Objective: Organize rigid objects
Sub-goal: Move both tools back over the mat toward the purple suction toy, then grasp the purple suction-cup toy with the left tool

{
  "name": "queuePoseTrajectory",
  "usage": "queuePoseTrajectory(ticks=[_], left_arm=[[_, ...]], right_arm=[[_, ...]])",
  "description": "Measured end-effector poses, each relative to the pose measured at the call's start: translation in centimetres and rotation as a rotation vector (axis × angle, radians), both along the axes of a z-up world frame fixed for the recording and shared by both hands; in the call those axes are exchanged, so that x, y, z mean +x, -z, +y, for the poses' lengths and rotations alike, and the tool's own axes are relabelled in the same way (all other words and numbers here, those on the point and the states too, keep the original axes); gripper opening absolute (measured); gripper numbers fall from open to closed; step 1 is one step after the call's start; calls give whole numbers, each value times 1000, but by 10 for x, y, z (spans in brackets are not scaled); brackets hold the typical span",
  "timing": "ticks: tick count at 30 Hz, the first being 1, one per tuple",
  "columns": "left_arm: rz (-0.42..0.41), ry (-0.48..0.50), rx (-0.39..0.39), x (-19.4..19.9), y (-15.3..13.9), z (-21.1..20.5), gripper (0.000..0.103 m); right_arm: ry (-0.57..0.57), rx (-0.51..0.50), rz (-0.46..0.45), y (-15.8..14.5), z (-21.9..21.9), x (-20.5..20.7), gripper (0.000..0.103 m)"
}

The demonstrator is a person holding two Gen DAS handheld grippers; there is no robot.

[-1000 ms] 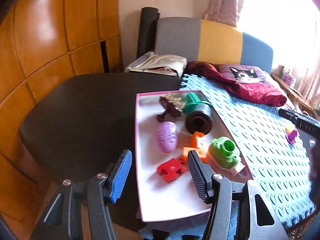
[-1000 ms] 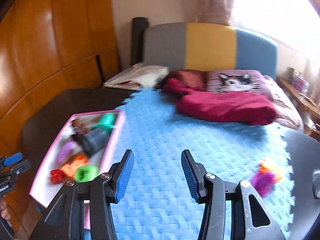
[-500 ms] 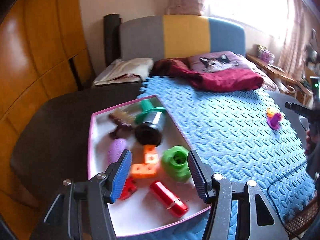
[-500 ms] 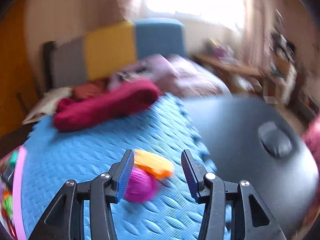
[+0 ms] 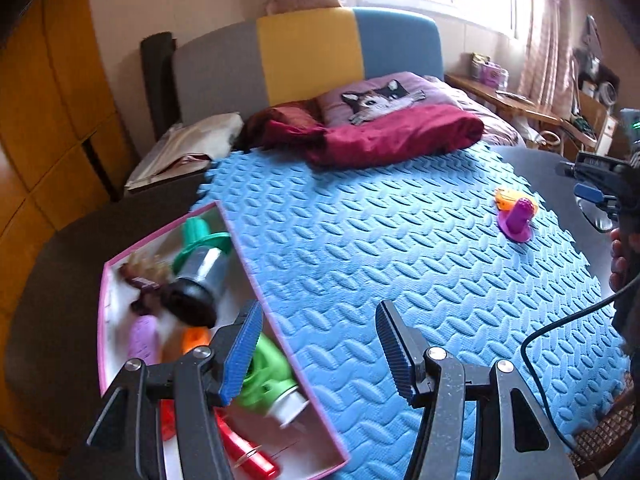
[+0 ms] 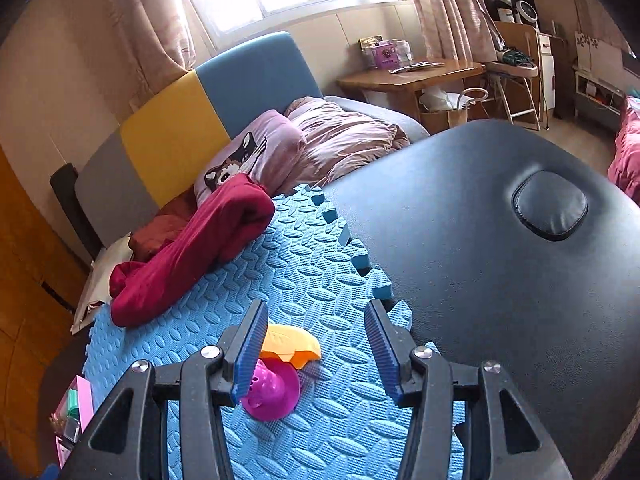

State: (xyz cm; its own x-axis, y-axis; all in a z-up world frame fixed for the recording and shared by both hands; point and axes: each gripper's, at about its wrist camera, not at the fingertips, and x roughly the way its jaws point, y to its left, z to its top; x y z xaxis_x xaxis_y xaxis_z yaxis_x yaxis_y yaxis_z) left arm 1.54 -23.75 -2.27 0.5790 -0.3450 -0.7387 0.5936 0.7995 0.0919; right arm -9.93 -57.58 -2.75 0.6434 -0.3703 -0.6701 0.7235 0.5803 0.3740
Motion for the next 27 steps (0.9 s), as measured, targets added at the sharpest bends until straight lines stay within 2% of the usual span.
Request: queuePoseTrajectory(ticks=[6,10,13,21,27], left_arm=[[25,60,-1,4,6,-38,60],[58,147,-10,3,11,-75,60],[84,207,-30,1,15,-107,64],[57,421,-74,-12,21,-187,65],[57,493,-45,-19,34,-236,65]], right_arm=[[79,61,-55,1,-15,-18,52],[106,97,-78,1,-21,-24,52],[101,107,-93,0,-22,-25,52],[89,118,-120,-2,-23,-26,52],[103,134,-138,-1,-26,-29,52]])
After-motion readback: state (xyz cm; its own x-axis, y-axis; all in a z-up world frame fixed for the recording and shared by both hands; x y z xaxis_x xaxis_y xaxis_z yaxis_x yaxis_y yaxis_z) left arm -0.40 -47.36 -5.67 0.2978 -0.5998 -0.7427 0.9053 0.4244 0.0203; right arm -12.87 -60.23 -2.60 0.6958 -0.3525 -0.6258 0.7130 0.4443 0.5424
